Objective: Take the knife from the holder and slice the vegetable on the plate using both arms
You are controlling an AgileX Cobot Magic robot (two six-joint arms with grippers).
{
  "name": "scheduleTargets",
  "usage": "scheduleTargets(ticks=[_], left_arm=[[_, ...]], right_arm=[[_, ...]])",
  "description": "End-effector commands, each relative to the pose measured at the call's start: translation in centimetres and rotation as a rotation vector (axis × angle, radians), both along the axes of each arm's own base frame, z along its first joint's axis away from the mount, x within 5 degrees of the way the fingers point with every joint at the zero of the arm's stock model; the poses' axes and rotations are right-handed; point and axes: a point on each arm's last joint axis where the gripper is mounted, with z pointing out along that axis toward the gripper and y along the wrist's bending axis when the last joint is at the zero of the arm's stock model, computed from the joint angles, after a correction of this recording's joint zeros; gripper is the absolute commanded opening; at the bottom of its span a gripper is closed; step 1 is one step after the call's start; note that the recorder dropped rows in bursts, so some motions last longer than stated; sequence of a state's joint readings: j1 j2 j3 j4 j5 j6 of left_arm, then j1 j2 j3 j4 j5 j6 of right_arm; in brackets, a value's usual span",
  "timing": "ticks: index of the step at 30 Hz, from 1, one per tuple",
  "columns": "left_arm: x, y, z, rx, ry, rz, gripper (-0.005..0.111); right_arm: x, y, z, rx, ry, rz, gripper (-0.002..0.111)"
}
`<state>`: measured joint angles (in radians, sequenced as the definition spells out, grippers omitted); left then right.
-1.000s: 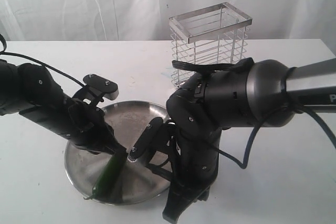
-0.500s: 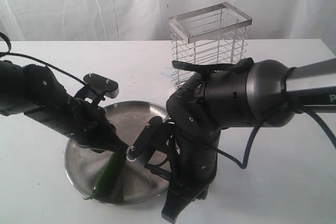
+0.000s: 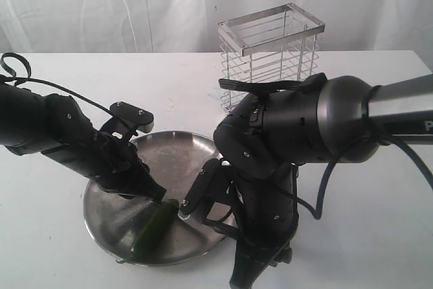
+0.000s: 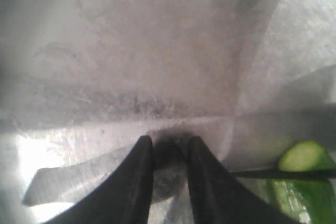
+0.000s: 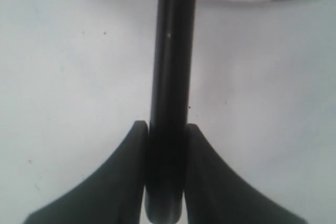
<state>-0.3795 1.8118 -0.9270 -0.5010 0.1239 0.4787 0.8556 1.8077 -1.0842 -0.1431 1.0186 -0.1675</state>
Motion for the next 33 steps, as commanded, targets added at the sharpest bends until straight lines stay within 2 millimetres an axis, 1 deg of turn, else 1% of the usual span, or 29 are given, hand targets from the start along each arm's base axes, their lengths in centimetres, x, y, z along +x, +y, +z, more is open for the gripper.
scheduleTargets(ticks=[1, 4, 8, 11, 15, 19, 26, 31, 33], left_arm=[[-0.6, -0.1, -0.1, -0.003, 0.051, -0.017, 0.03], [-0.8, 0.0, 1.5, -0.021, 0.006, -0.02, 0.031], [-1.2, 0.1, 3.3, -0.02, -0.035, -0.051, 0.042], [-1.4, 0.2, 4.0, -0.025, -0.047, -0.058, 0.048], [-1.6, 0.2, 4.3, -0.03, -0.04, -0.066, 0.05], [-1.8, 0.2, 4.5, -0.034, -0.028, -0.072, 0.05], [-2.1, 0.2, 5.4, -0.042, -0.042, -0.08, 0.05], [-2.2, 0.3, 5.8, -0.041, -0.06, -0.083, 0.05], [-2.2, 0.3, 5.8, -0.041, -0.06, -0.083, 0.05]], right_arm=[[-0.1, -0.6, 0.2, -0.067, 0.012, 0.023, 0.0], [-0.1, -0.7, 0.2, -0.08, 0.016, 0.021, 0.0], [-0.2, -0.8, 0.2, -0.093, 0.02, 0.02, 0.0], [-0.1, -1.0, 0.3, -0.12, 0.006, 0.017, 0.0], [0.4, -1.3, 0.4, -0.149, -0.056, -0.013, 0.0], [0.8, -1.1, 0.4, -0.12, -0.112, -0.047, 0.0], [0.8, -0.7, 0.5, -0.068, -0.12, -0.092, 0.0], [0.3, -0.4, 2.1, 0.019, -0.141, -0.13, 0.0], [-0.2, -0.1, 2.9, 0.067, -0.14, -0.151, 0.0]])
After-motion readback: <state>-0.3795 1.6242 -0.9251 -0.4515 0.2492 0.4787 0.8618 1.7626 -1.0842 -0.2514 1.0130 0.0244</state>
